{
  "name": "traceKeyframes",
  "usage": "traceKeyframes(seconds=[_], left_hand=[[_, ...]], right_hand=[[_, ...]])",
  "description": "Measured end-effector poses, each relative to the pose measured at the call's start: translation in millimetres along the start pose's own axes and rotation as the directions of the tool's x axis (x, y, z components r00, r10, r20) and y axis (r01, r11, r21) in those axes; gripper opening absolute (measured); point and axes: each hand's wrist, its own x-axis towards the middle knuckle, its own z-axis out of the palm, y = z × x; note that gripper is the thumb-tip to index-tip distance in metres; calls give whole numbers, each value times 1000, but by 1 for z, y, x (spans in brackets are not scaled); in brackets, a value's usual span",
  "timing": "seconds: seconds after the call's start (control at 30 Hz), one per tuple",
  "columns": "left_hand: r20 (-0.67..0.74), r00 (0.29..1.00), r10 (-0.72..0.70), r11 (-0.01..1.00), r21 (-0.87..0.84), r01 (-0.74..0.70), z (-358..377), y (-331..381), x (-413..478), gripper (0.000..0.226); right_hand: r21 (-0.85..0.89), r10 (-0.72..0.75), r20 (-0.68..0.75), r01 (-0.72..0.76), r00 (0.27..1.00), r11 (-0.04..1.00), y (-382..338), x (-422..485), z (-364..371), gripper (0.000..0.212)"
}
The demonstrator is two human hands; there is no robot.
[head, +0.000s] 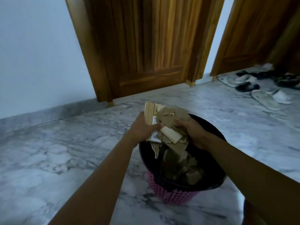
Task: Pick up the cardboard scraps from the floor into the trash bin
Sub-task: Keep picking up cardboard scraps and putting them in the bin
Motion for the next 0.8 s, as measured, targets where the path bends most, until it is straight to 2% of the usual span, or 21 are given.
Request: traceKeyframes(seconds=[0.07, 0.17, 0.2, 0.27, 0.3, 0.37, 0.43, 0.5, 0.6, 0.67, 0.73, 0.8], left_hand=[[51, 997, -55, 998, 43, 53, 26, -8, 11, 77], [194, 968, -158, 986, 79, 145, 53, -27, 24, 86], [211, 960, -183, 982, 92, 167, 60, -31, 26, 88], [211, 953, -217, 974, 117, 196, 69, -34, 27, 81], [215, 950, -228, 966, 170, 194, 72, -30, 23, 74], [217, 942, -256, 911, 381, 160, 72, -26, 22, 77], [134, 958, -252, 844, 516, 149, 69, -20, 24, 86], [17, 985, -171, 864, 483, 142, 60, -11, 24, 75], [-176, 984, 0, 925, 374, 67, 34, 3, 21, 34], [-294, 951, 99, 925, 380, 21, 8, 10, 13, 20], [-422, 886, 193, 906, 423, 4, -21, 9, 6, 20], [-536, 818, 211, 895, 442, 58, -47, -2, -6, 22]], right_hand=[[-33, 33, -4, -34, 999, 999, 17, -1, -25, 36], [-119, 54, 25, -51, 998, 992, 38, -4, -47, 28], [-143, 62, 26, -58, 998, 988, 44, -3, -53, 40], [-216, 111, 24, -104, 994, 971, 53, -2, -65, 78], [-288, 134, 24, -121, 991, 950, 55, -3, -69, 87], [-510, 96, -22, -93, 995, 855, 55, -5, -78, 96], [-714, -67, -85, -14, 994, 700, 54, -4, -82, 101], [-743, -196, -105, 54, 975, 667, 45, -1, -78, 84], [-770, -302, -26, 174, 953, 614, 27, 12, -58, 47], [-763, -386, 58, 291, 921, 578, 11, 19, -33, 33], [-732, -482, 148, 424, 863, 533, -4, 29, 1, 28], [-686, -560, 235, 543, 795, 483, -16, 36, 40, 27]])
